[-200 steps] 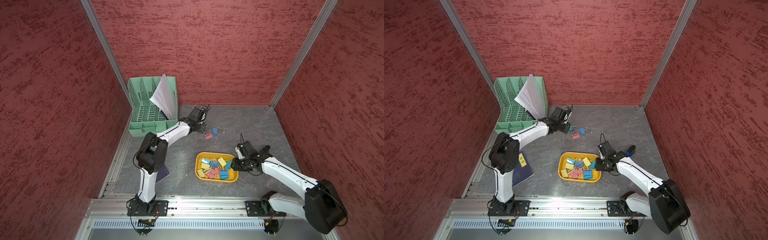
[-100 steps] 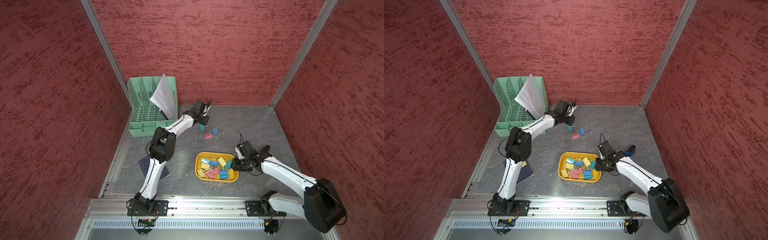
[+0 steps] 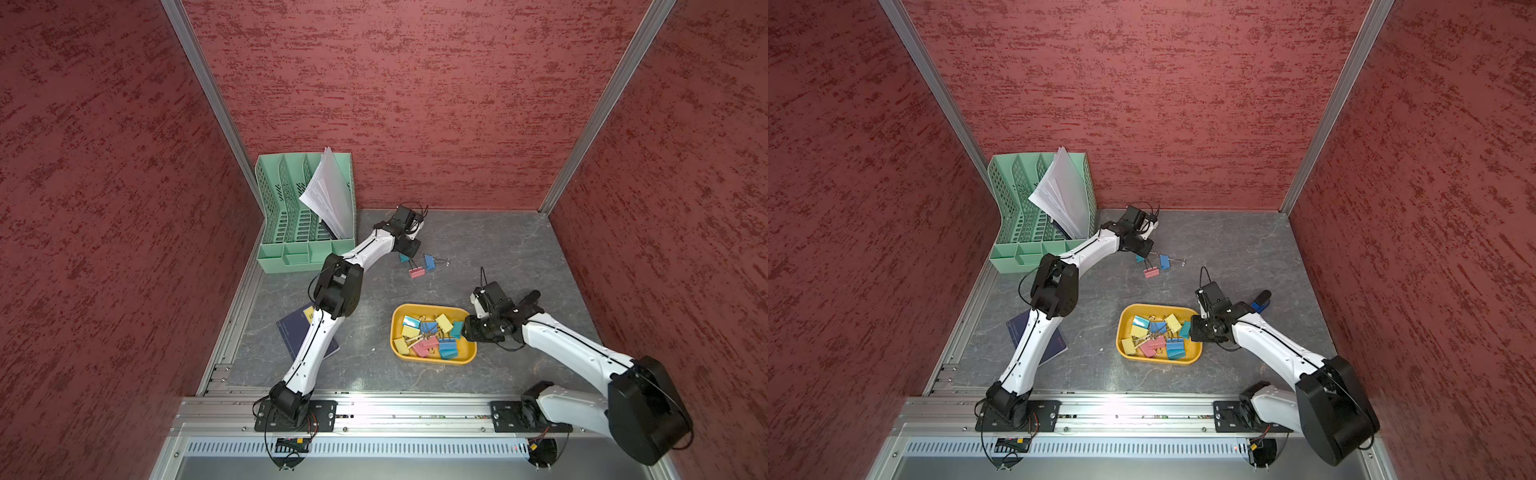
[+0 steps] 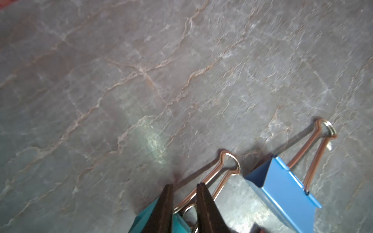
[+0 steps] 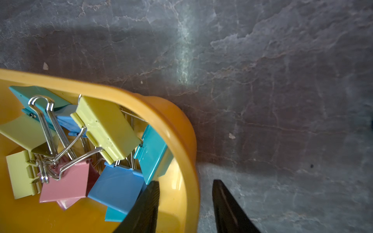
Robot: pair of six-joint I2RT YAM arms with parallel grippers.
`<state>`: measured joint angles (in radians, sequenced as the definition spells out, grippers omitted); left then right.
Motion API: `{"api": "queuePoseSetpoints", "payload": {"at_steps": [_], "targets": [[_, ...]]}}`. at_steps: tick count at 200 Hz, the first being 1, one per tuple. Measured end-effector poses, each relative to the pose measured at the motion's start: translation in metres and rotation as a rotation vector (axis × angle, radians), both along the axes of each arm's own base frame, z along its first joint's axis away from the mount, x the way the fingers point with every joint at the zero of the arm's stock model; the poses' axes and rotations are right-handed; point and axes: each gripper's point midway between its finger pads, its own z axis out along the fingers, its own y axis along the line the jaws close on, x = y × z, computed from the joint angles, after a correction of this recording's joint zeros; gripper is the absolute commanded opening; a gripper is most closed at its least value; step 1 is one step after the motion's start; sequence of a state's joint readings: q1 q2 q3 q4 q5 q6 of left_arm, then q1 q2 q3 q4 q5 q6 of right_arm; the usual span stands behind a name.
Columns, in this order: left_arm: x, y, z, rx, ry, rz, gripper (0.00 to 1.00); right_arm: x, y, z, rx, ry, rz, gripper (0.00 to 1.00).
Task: Put the binder clips in the storage box
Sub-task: Pick up the binder clip at the center of the board.
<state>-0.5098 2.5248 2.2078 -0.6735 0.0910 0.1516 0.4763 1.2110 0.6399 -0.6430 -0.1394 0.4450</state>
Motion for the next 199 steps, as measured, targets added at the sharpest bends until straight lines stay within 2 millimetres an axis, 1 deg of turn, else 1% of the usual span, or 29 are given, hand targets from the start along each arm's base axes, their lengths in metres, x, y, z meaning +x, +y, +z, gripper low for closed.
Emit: {"api": "queuePoseSetpoints", "payload": {"at_steps": [42,59,69,80,99,120,127,132,136,140,141,143,146,150,157,167,170,199], "targets": [[-0.002,0.008,-0.006,0.045,0.006,0.008,0.24,0.0,0.0,0.0,0.0,0.0,0.0,0.48],[-0.003,0.015,-0.012,0.07,0.007,0.02,0.23,0.0,0.0,0.0,0.001,-0.001,0.0,0.48],[-0.004,0.019,-0.012,0.078,-0.002,0.03,0.23,0.0,0.0,0.0,0.001,-0.002,0.0,0.48],[-0.012,0.029,-0.013,0.097,0.007,0.042,0.23,0.0,0.0,0.0,0.001,-0.002,0.0,0.48],[-0.031,0.053,-0.017,0.132,0.039,0.085,0.21,0.0,0.0,0.001,0.002,-0.004,0.0,0.48],[-0.059,0.083,-0.017,0.171,0.078,0.147,0.21,0.001,0.0,0.001,0.003,-0.005,0.0,0.48],[-0.068,0.091,-0.016,0.178,0.086,0.168,0.26,0.001,0.0,0.001,0.003,-0.006,0.0,0.48],[-0.075,0.097,-0.016,0.183,0.092,0.184,0.34,0.001,0.0,0.001,0.003,-0.005,0.0,0.48],[-0.08,0.101,-0.015,0.189,0.094,0.189,0.45,0.001,0.0,0.001,0.003,-0.006,0.0,0.48],[-0.085,0.105,-0.014,0.192,0.096,0.204,0.58,0.001,0.0,0.001,0.003,-0.006,0.0,0.48],[-0.087,0.106,-0.014,0.196,0.096,0.201,0.6,0.001,0.0,0.001,0.003,-0.006,0.0,0.48],[-0.089,0.107,-0.013,0.195,0.096,0.208,0.67,0.001,0.0,0.001,0.003,-0.006,0.0,0.48],[-0.091,0.109,-0.013,0.197,0.095,0.22,0.74,0.001,0.0,0.001,0.003,-0.006,0.0,0.48],[-0.095,0.112,-0.011,0.199,0.094,0.226,0.79,0.001,0.0,0.001,0.003,-0.006,0.0,0.48],[-0.098,0.117,-0.007,0.199,0.086,0.244,0.86,0.001,0.0,0.001,0.003,-0.006,0.0,0.48],[-0.1,0.12,0.001,0.192,0.066,0.263,0.98,0.001,0.001,0.001,0.003,-0.006,0.0,0.48],[-0.1,0.12,0.003,0.19,0.061,0.265,1.0,0.001,0.001,0.001,0.003,-0.006,0.0,0.48],[-0.092,0.12,0.041,0.134,-0.031,0.302,1.0,0.001,0.001,0.001,0.003,-0.006,0.0,0.48]]}}
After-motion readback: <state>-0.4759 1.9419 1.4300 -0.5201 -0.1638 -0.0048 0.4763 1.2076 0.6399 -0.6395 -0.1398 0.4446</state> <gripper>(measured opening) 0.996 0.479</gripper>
